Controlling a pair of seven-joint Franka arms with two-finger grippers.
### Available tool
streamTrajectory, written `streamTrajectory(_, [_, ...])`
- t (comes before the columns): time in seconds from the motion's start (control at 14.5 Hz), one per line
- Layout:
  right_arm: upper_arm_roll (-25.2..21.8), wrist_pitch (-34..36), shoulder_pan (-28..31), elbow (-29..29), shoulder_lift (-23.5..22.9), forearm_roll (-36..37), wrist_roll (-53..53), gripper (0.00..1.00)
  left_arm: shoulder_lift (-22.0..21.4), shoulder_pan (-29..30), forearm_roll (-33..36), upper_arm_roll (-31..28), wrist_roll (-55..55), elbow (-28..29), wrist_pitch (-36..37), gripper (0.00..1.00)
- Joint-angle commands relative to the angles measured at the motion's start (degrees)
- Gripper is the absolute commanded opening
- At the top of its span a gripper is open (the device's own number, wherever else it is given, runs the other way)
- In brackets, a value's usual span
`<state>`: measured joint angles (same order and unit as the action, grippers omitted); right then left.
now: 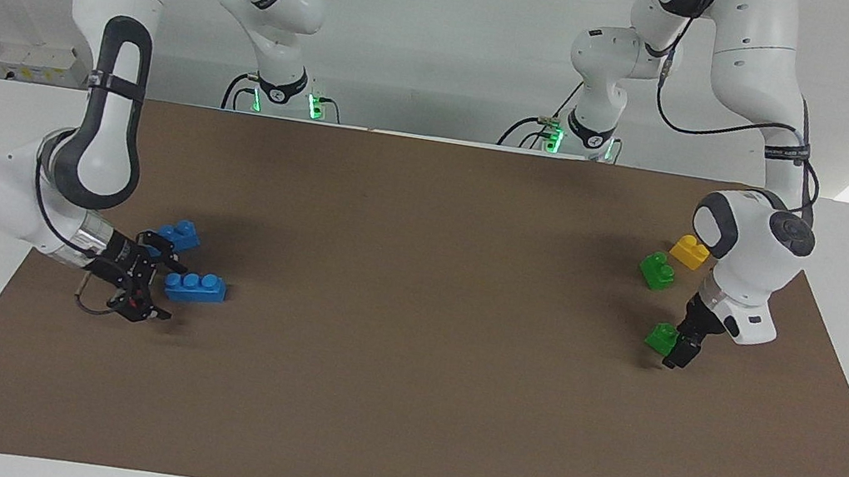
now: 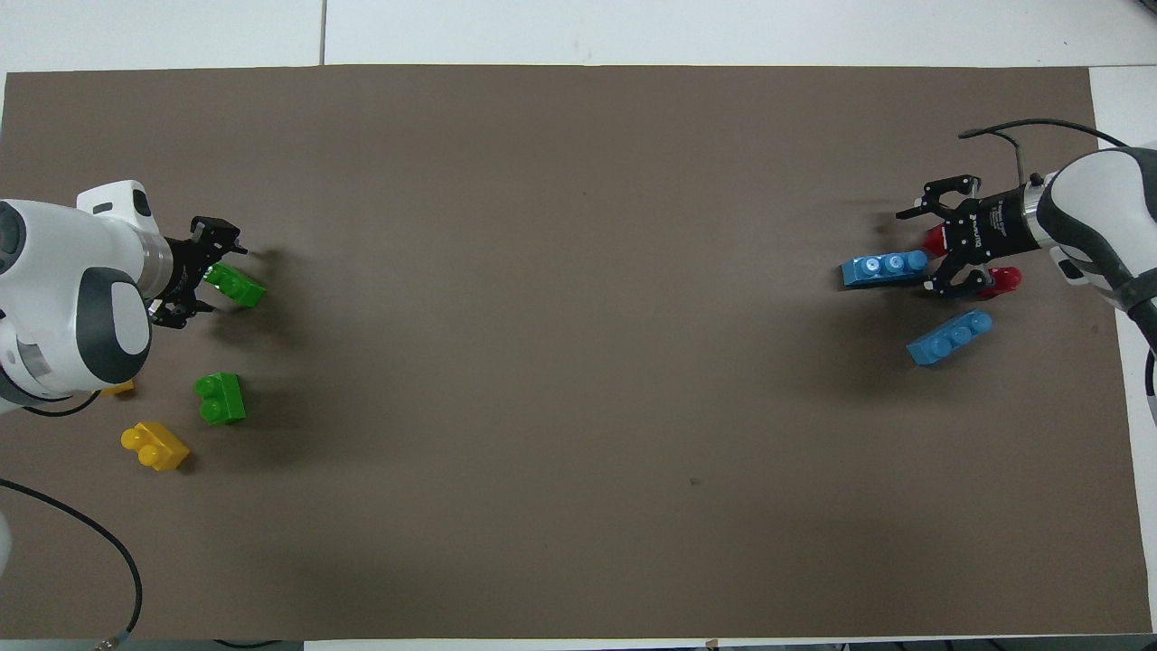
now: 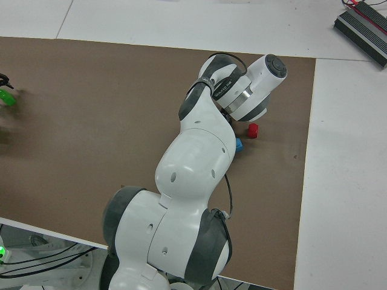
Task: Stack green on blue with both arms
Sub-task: 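Close the left gripper on the green brick while the right gripper grasps the blue brick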
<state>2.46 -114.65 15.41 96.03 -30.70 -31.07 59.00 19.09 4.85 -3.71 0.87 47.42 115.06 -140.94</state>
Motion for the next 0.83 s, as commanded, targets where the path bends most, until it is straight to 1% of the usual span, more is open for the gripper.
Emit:
streamTrajectory(0.0, [0.0,-1.5,0.1,2.0,1.2,-1.8,-2.3,1.0,-0.1,0.4,-0.7,0.4,0.7,0.9,-1.8,0.94])
streamTrajectory(0.14, [0.0,-2.0,0.6,2.1,1.2,-1.8,-2.3,1.0,-0.1,0.4,-0.7,0.4,0.9,1.0,-2.3,0.83])
streamTrajectory(0.28, [0.0,-2.1,0.6,2.4,1.3,-1.8,-2.7,1.0,0.0,0.4,-0.7,0.4,1.3,1.0,-2.8,0.76])
streamTrajectory(0.41, [0.0,-3.3,0.6,3.3,1.3,-1.8,-3.9,1.0,0.0,0.4,-0.7,0.4,1.4,1.0,-2.8,0.58])
streamTrajectory(0.55, [0.0,-3.7,0.6,3.6,1.4,-1.8,-4.0,0.97,0.0,0.4,-0.7,0.4,1.4,1.0,-2.8,0.45])
streamTrajectory(0.62, [0.0,-3.7,0.6,3.5,1.4,-1.8,-4.0,0.95,0.0,0.4,-0.7,0.4,1.4,1.0,-2.8,0.36])
streamTrajectory(0.76, [0.1,-3.7,0.6,3.5,1.4,-1.8,-4.0,0.87,0.0,0.4,-0.7,0.4,1.2,1.0,-2.8,0.11])
